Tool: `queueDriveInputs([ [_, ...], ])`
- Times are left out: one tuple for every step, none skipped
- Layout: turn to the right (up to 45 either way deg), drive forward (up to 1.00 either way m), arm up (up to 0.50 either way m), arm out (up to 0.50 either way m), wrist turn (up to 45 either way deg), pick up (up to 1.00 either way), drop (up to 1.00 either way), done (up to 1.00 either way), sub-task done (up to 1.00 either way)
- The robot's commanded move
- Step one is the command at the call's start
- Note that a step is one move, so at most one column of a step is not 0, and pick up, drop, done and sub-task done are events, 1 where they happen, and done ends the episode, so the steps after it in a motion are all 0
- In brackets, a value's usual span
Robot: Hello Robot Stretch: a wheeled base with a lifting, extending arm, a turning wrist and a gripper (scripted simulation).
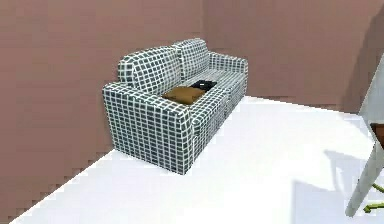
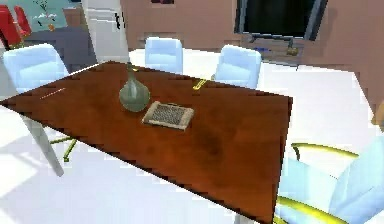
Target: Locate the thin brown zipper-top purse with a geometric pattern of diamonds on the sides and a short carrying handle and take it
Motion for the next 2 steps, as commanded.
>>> queueDriveInputs([
  [45.0, 0.00, 0.00, 0.00, 0.0, 0.00, 0.00, 0.00, 0.00],
  [33.0, 0.00, 0.00, 0.00, 0.0, 0.00, 0.00, 0.00, 0.00],
])
